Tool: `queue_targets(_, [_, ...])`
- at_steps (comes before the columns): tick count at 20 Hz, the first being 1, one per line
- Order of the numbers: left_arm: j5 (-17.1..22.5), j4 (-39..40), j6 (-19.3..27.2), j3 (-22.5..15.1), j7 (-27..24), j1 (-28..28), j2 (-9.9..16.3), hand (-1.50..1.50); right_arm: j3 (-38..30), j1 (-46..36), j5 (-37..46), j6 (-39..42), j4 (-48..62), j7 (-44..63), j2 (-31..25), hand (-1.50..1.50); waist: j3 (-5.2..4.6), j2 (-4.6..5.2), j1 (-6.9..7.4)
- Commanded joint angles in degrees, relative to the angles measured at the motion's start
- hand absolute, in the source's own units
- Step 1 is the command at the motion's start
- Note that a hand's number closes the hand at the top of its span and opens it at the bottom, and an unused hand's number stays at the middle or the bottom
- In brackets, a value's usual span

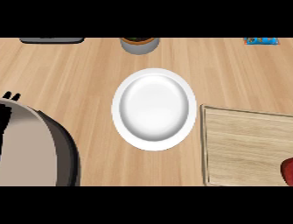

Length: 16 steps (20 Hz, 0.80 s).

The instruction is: Pick the pear from the tray and place it in the plate

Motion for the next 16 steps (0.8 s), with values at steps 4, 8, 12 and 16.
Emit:
queue_targets(4, [-1.2, 0.8, -2.8, -4.2, -0.1, -7.7, -3.3, 0.0, -5.3, -6.3, 0.1, -14.6, 2.3, 4.7, 6.2, -1.5, -1.51, 0.04, -2.2])
queue_targets(8, [0.2, -1.2, -4.6, -6.2, 0.2, -6.8, -2.6, 0.0, 9.5, 3.6, 21.0, -6.9, 7.7, 5.2, -11.2, 1.5, -3.73, 2.9, -2.03])
queue_targets(12, [1.6, 1.8, -4.7, -8.0, 3.5, -12.3, -6.1, 0.0, 7.1, 3.7, 19.0, -27.1, 5.6, 12.0, 7.1, -1.5, -1.61, 0.04, -4.24])
queue_targets(16, [0.7, 6.9, -4.7, -8.7, 1.3, -14.4, -10.0, 0.0, 16.6, 9.8, 30.8, -34.6, 0.2, 14.5, 10.5, -1.5, -1.65, -0.26, -3.05])
